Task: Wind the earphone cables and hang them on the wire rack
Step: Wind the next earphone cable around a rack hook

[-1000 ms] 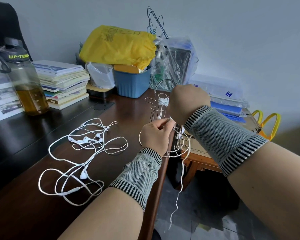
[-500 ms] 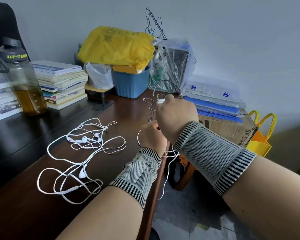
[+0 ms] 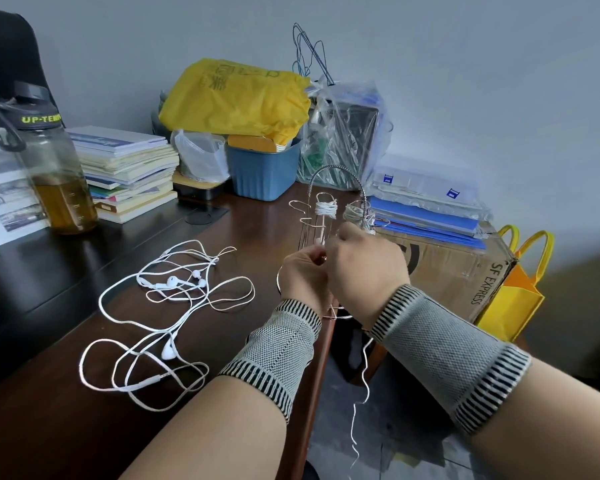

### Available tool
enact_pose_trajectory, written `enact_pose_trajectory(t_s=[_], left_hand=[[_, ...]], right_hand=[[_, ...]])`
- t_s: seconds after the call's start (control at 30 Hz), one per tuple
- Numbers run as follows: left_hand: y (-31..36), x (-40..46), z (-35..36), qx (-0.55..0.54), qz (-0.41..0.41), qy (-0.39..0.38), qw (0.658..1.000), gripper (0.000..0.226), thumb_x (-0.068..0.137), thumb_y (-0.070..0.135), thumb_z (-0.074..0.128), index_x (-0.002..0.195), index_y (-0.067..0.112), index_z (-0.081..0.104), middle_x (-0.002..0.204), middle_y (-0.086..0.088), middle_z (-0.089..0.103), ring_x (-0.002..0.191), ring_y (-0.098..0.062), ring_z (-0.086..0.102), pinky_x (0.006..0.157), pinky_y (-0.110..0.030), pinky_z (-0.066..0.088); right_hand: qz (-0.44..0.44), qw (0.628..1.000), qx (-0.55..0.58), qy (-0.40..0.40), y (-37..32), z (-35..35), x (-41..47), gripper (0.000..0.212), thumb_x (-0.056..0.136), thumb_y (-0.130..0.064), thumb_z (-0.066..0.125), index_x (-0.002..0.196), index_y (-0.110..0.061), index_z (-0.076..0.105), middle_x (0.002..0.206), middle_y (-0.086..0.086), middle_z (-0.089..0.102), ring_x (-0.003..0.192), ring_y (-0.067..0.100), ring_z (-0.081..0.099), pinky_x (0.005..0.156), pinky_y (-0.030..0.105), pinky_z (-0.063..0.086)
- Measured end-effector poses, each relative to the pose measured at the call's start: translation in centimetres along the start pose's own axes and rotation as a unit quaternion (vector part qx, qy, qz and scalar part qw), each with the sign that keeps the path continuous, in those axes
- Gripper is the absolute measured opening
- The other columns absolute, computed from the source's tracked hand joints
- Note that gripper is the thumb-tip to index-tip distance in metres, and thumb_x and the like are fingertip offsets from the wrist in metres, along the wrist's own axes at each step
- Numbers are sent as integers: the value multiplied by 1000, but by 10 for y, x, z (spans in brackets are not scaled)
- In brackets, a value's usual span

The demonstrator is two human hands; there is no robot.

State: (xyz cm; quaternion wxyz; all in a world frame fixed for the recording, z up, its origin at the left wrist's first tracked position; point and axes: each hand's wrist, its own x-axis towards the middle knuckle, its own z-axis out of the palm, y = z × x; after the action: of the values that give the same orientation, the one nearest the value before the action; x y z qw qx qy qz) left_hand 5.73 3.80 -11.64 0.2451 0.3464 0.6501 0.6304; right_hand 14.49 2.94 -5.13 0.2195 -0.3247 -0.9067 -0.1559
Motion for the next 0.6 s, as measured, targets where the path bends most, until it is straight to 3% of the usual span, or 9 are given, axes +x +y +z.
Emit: enact_pose_trajectory(t_s=[0.07,0.13,0.2,0.27,0.33,0.47,0.53,0.6], left_hand=[[-3,1,0,-34,42,30,998,18,85,13,70,69,22,71,58,10,65,63,-16,57,66,-31,51],[-3,0,-1,3,67,24,997,17,84,27,73,67,25,70,62,11,66,58,-8,57,61,-24,51],[-3,-3,-3,34,78,31,996,30,84,31,72,59,17,62,46,14,50,45,-4,41,49,-19,37],[-3,-3,-4,41,93,38,994,35,82,31,72,59,8,61,45,10,42,46,-7,32,47,-22,31],[1,-6,-6,39,89,37,995,30,81,32,74,66,7,68,50,6,51,51,-8,39,52,-26,38],[4,-8,-14,44,75,41,995,23,81,33,74,74,11,75,64,-7,68,58,-9,51,58,-28,47],[5,-7,-19,57,67,43,995,24,80,33,73,74,10,75,59,-8,64,55,-9,46,56,-27,42],[9,-7,-27,76,58,45,994,24,79,34,73,73,11,75,48,4,55,50,-9,43,55,-27,40]], right_hand=[[44,993,89,67,12,16,-11,21,89,-18,53,96,-10,71,88,5,62,69,30,64,57,33,49],[105,969,187,124,27,28,-19,18,86,-17,57,90,-13,74,81,4,67,66,27,64,58,31,51],[167,949,247,99,38,34,-23,14,89,-14,61,90,-14,75,82,1,70,72,20,64,63,27,50],[215,937,271,46,46,38,-23,12,91,-18,61,92,-16,73,81,-4,68,70,11,60,62,19,46],[244,920,305,26,51,43,-18,12,92,-21,61,92,-16,71,78,-6,65,64,5,56,56,12,38],[264,891,369,16,50,47,-6,11,92,-21,61,90,-14,69,69,-9,60,57,3,52,52,15,37],[250,892,376,14,48,46,-5,8,91,-21,62,88,-16,67,70,-9,61,61,6,56,57,18,41],[230,888,397,21,47,45,-9,3,90,-19,62,87,-18,62,75,-4,64,65,11,59,60,21,45]])
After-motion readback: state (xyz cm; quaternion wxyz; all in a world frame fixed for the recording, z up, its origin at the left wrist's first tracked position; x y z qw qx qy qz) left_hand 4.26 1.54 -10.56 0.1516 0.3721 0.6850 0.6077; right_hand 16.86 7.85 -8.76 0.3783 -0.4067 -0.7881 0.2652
